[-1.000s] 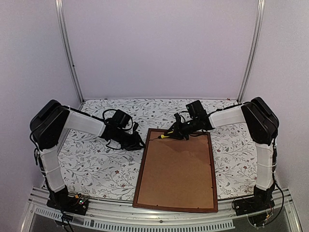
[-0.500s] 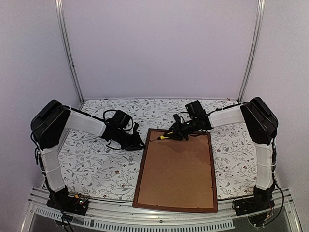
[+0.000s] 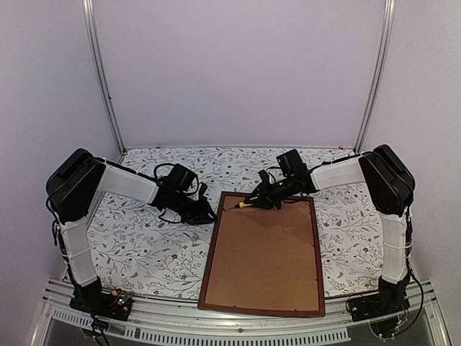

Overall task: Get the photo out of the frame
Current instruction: Hold the photo frame at the center of the board, then release the fastener from the backboard.

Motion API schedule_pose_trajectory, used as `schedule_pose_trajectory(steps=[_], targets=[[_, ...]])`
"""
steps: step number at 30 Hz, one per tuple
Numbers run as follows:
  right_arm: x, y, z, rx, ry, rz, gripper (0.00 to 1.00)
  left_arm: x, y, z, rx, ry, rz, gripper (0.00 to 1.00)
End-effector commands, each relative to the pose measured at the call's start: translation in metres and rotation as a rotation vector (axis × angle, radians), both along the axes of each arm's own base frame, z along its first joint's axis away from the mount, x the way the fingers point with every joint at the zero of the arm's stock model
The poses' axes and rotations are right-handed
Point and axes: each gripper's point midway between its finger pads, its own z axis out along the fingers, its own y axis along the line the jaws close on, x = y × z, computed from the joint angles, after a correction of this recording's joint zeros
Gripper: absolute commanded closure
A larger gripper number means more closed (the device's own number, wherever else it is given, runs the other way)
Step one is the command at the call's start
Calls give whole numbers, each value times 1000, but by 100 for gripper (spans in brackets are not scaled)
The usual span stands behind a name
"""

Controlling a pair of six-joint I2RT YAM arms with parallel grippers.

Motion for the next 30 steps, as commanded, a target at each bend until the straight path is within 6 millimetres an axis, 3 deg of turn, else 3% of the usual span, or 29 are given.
schedule_pose_trajectory(steps=[1,17,30], targets=[[9,1,-9,-18,7,-27,100,6,0,-4,-2,0,4,76],[-2,25,-7,-47,0,38,100,2,-10,-12,3,10,-30,83],[-3,39,-2,-169,-30,45,100,-9,-24,-24,7,23,-96,95]])
